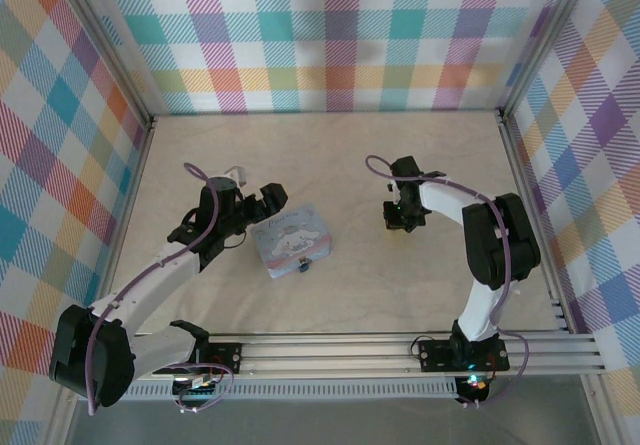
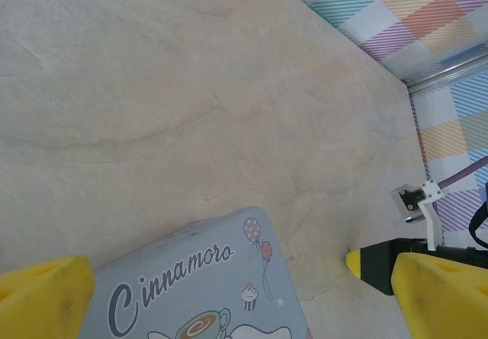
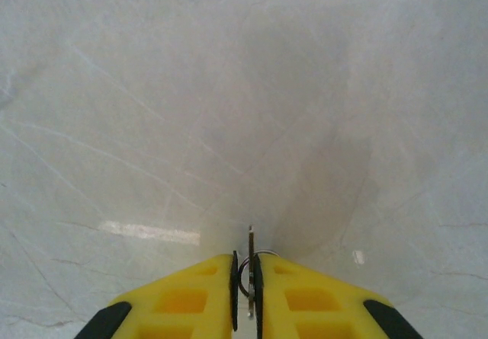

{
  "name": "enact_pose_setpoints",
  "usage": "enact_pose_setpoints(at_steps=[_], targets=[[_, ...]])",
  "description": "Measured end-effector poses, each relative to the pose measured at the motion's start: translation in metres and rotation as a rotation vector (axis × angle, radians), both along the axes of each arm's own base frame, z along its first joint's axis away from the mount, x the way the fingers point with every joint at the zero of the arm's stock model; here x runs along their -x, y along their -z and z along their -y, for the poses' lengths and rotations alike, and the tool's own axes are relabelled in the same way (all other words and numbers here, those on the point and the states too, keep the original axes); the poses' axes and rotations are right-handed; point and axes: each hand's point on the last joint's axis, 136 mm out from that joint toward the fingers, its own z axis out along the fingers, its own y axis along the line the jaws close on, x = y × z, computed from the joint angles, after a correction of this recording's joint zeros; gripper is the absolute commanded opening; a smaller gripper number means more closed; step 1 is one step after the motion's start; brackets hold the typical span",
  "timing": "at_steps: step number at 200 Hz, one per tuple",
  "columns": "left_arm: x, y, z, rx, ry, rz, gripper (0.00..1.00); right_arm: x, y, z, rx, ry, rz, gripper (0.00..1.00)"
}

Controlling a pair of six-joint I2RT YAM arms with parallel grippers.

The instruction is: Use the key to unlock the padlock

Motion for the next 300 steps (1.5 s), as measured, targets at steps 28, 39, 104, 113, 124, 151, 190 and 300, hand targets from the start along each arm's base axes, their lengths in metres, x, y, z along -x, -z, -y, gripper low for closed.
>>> enact_pose_setpoints(at_steps=[28,39,104,113,124,151,190,300], targets=[[0.0,0.0,0.0,0.0,0.0,0.0,1.0,0.004,-0.002,-0.001,-0.003,-0.001,-0.002,0.11],[0.0,0.0,0.0,0.0,0.0,0.0,1.0,0.004,-0.003,-0.001,-0.004,0.0,-0.001,0.1],[0.0,0.0,0.0,0.012,-0.007,-0.006,1.0,0.008,-0.027,0.001,-0.025,0.002,0.057,0.0],[0.0,0.0,0.001,0.018,-0.008,-0.009,1.0,0.008,-0.035,0.001,-0.033,-0.006,0.082,0.0],[0.001,0.0,0.002,0.032,-0.009,-0.018,1.0,0.008,-0.045,0.0,-0.045,-0.019,0.122,0.0],[0.002,-0.007,0.006,0.083,-0.011,-0.045,0.99,0.006,-0.076,-0.008,-0.086,-0.087,0.25,0.0],[-0.005,-0.042,0.027,0.183,0.03,-0.054,0.96,0.018,-0.131,-0.039,-0.164,-0.313,0.514,0.0],[0.012,-0.09,0.092,0.327,0.219,-0.089,0.76,0.071,-0.201,-0.109,-0.049,-1.076,1.16,0.0]])
